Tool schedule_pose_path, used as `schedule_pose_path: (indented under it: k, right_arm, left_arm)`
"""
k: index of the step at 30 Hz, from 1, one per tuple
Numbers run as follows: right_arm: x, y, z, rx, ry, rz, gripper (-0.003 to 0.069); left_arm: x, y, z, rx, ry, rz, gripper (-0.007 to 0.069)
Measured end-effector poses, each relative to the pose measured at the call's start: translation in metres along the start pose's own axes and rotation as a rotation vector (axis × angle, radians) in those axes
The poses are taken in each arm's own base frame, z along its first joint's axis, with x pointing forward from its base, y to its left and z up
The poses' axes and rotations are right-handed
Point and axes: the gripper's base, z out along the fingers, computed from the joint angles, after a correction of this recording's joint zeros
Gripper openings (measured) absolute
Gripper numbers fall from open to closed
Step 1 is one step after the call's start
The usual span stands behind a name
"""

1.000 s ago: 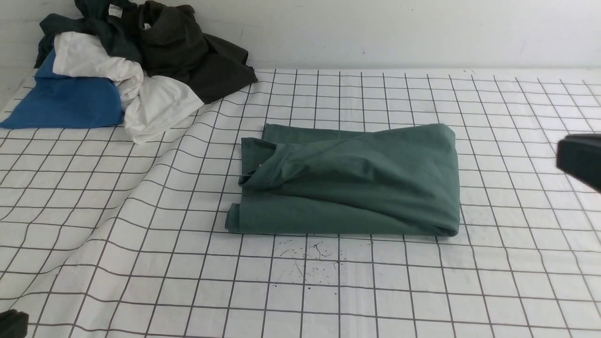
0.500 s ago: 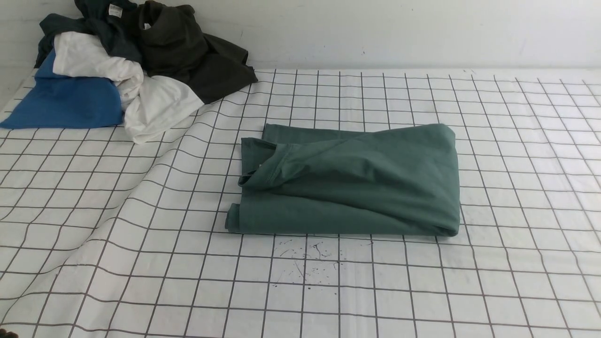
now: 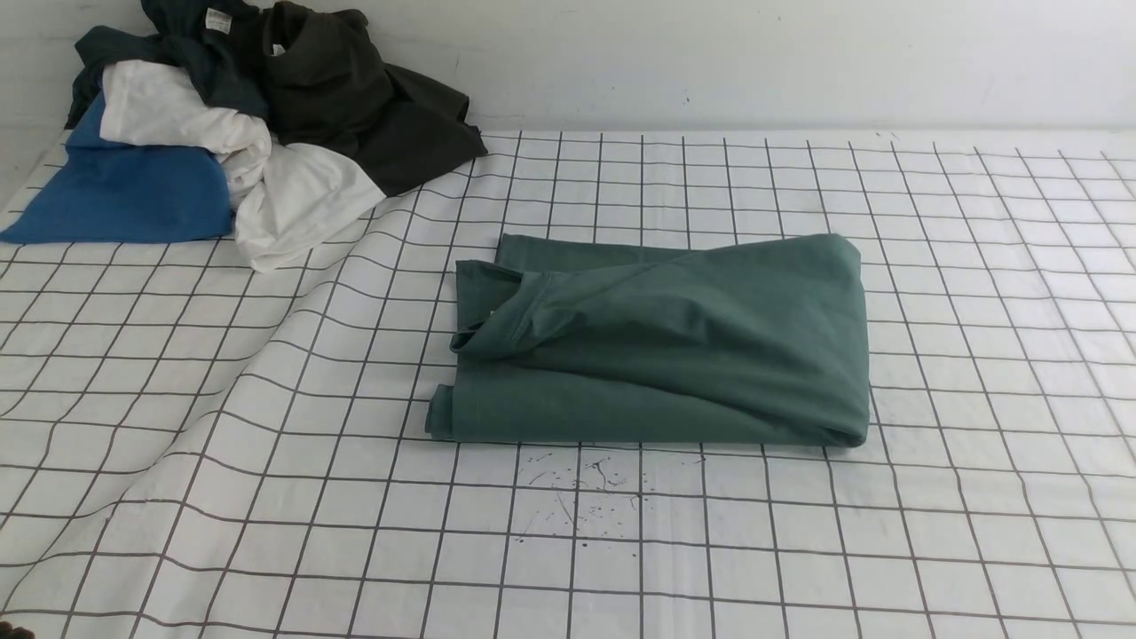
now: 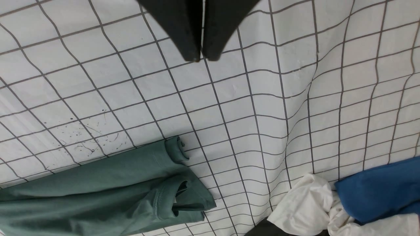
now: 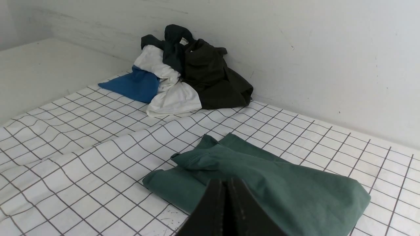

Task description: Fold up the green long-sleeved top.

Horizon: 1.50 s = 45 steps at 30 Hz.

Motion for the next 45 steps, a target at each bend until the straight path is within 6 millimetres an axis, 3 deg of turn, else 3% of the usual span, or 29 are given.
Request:
schedule_pose_path:
  k: [5, 10, 16, 22, 26, 45]
  right_arm:
    - [0.011, -0.002, 0.003, 0.026, -0.010, 0.000, -0.0015]
    - [0.048, -0.012, -0.003, 0.198, -0.103, -0.001, -0.0015]
    - [0.130, -0.024, -0.009, 0.525, -0.079, 0.069, -0.0015]
    - [0.192, -0.027, -0.006, 0.646, 0.008, 0.145, -0.0015]
    - [0.200, -0.027, -0.005, 0.646, 0.042, 0.168, -0.0015]
    - [0.200, -0.027, -0.005, 0.645, 0.049, 0.170, -0.0015]
  left_arm:
    - [0.000, 0.000, 0.000, 0.000, 0.000, 0.001, -0.0008]
    - [0.000, 0.000, 0.000, 0.000, 0.000, 0.001, -0.0008]
    - [0.000, 0.000, 0.000, 0.000, 0.000, 0.001, -0.0008]
    - [0.000, 0.000, 0.000, 0.000, 0.000, 0.001, -0.0008]
    - [0.000, 0.000, 0.000, 0.000, 0.000, 0.001, -0.0008]
    - [0.000, 0.000, 0.000, 0.000, 0.000, 0.001, -0.0008]
